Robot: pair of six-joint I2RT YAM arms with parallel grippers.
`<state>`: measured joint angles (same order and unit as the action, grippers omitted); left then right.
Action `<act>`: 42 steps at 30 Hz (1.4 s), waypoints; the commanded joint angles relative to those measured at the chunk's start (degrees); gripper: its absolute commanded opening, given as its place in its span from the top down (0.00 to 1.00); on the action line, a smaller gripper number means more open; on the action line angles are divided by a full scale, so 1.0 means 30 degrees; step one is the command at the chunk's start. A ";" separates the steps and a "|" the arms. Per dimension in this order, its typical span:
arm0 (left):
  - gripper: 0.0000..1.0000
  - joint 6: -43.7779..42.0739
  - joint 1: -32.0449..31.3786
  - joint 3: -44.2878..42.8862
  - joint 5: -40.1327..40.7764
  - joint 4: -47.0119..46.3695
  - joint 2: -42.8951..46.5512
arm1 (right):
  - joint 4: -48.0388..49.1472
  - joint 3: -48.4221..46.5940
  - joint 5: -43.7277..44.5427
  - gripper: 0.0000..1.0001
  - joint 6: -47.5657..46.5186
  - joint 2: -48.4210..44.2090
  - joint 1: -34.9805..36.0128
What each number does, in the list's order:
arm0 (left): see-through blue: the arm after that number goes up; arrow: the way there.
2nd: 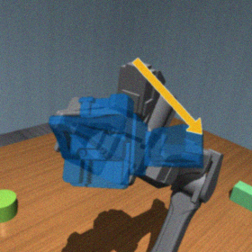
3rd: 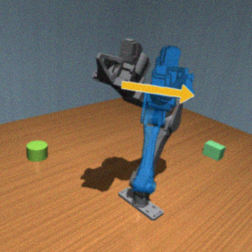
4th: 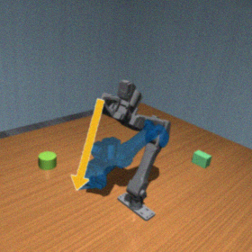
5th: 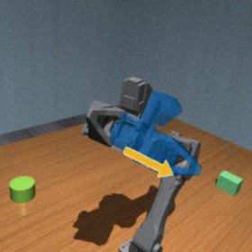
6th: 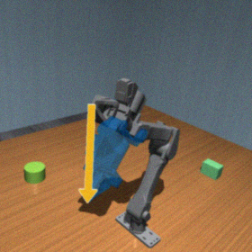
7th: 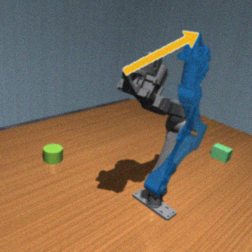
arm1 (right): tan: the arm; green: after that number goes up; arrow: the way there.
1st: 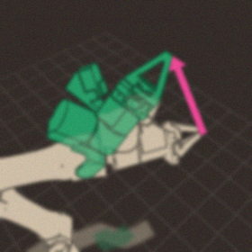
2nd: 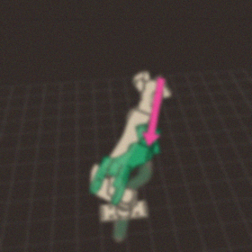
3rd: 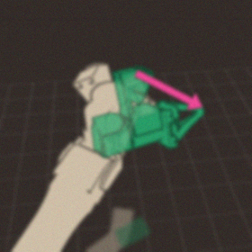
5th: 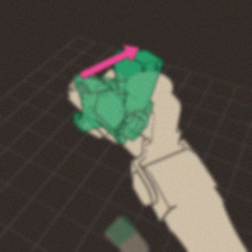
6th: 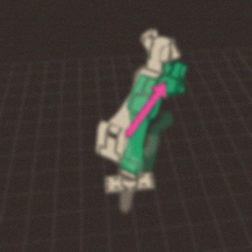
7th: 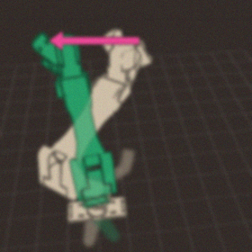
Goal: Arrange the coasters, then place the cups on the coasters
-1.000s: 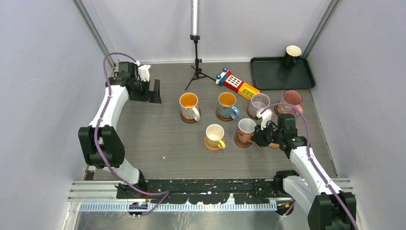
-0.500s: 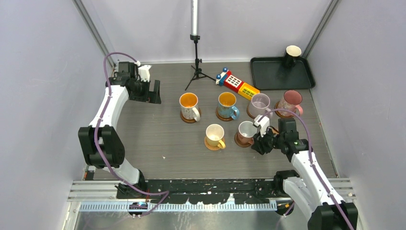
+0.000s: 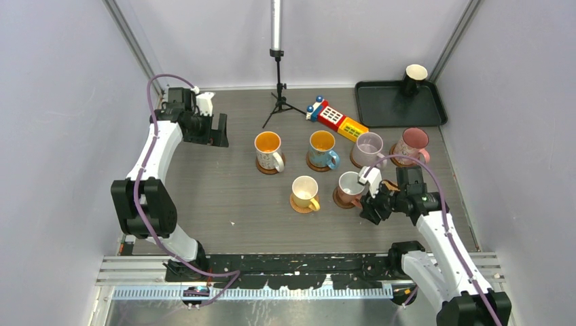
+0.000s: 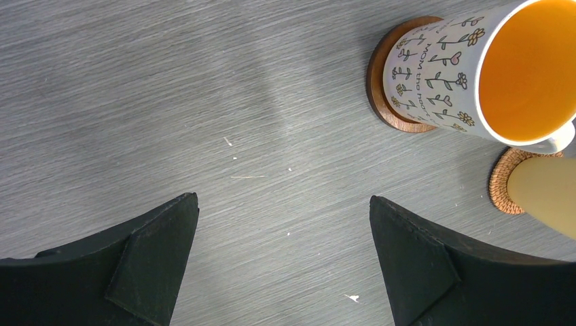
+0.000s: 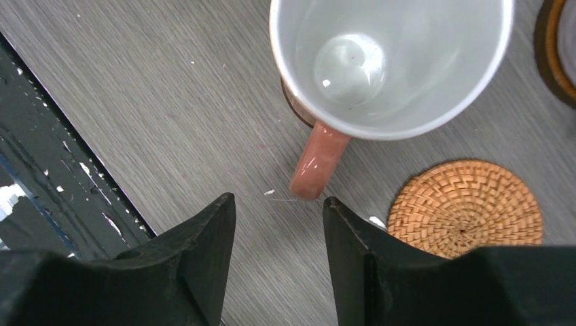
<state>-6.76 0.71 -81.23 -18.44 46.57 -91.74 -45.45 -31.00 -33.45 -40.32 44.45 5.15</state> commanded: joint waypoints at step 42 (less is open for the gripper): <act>0.00 -0.0109 -0.0062 -0.2699 0.1502 0.1573 -0.2149 | 0.2010 -3.7274 0.8066 0.29 0.9860 3.1288 -0.8552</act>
<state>-6.48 0.71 -85.43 -14.46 49.60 -96.75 -43.09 -137.97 -10.50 -12.29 136.27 -21.54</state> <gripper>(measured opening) 0.996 0.713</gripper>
